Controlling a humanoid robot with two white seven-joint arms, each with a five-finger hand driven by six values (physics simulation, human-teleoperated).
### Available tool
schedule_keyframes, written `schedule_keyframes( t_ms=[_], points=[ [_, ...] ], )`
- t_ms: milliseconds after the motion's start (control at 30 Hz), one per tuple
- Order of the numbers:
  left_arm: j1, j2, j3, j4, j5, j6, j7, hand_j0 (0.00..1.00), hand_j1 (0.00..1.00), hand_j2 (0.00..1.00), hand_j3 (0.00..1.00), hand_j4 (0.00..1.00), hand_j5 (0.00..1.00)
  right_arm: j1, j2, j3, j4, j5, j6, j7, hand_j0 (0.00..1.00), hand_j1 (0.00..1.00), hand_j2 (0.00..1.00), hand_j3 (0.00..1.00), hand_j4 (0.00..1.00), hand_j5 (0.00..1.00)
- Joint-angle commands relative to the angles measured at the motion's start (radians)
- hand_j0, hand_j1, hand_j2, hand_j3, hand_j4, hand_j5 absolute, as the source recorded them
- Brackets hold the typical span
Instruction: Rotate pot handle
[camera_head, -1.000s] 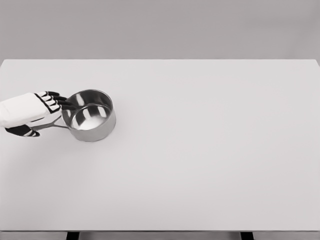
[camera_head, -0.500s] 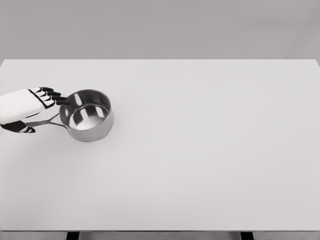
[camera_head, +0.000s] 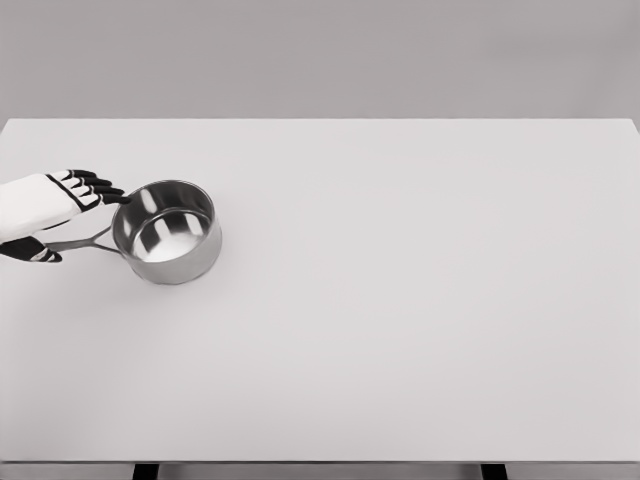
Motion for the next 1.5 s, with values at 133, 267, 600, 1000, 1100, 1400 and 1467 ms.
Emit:
schedule_keyframes(
  t_ms=[133, 267, 600, 1000, 1100, 1400, 1467],
  points=[
    [0.0, -0.015, 0.013, 0.004, -0.002, 0.002, 0.0, 1.0, 1.0, 1.0, 1.0, 1.0, 1.0, 0.0, 0.0, 0.0, 0.0, 0.0, -0.001, 0.0, 1.0, 1.0, 1.0, 1.0, 1.0, 1.0],
    [0.0, -0.021, 0.016, 0.005, -0.012, 0.002, 0.0, 1.0, 1.0, 1.0, 1.0, 1.0, 1.0, 0.0, 0.0, 0.0, 0.0, 0.0, 0.001, 0.0, 1.0, 1.0, 1.0, 1.0, 1.0, 1.0],
    [-0.002, -0.038, 0.034, 0.024, -0.039, 0.002, -0.001, 1.0, 1.0, 1.0, 1.0, 1.0, 1.0, 0.0, 0.0, 0.0, 0.0, 0.0, -0.001, 0.0, 1.0, 1.0, 1.0, 1.0, 1.0, 1.0],
    [-0.012, -0.05, 0.045, 0.058, -0.045, 0.002, -0.001, 1.0, 1.0, 1.0, 1.0, 1.0, 1.0, 0.0, 0.0, 0.0, 0.0, 0.0, -0.001, 0.0, 1.0, 1.0, 1.0, 1.0, 1.0, 1.0],
    [-0.014, -0.05, 0.046, 0.059, -0.052, 0.002, -0.001, 1.0, 1.0, 1.0, 1.0, 1.0, 1.0, 0.0, 0.0, 0.0, 0.0, 0.0, -0.001, 0.0, 1.0, 1.0, 1.0, 1.0, 1.0, 1.0],
    [-0.014, -0.053, 0.048, 0.074, -0.053, 0.002, -0.001, 1.0, 1.0, 1.0, 1.0, 1.0, 1.0, 0.0, 0.0, 0.0, 0.0, 0.0, -0.001, 0.0, 1.0, 1.0, 1.0, 1.0, 1.0, 1.0],
    [-0.014, -0.058, 0.051, 0.087, -0.053, 0.002, -0.001, 1.0, 1.0, 1.0, 1.0, 1.0, 1.0, 0.0, 0.0, 0.0, 0.0, 0.0, 0.001, 0.0, 1.0, 1.0, 1.0, 1.0, 1.0, 1.0]
  ],
)
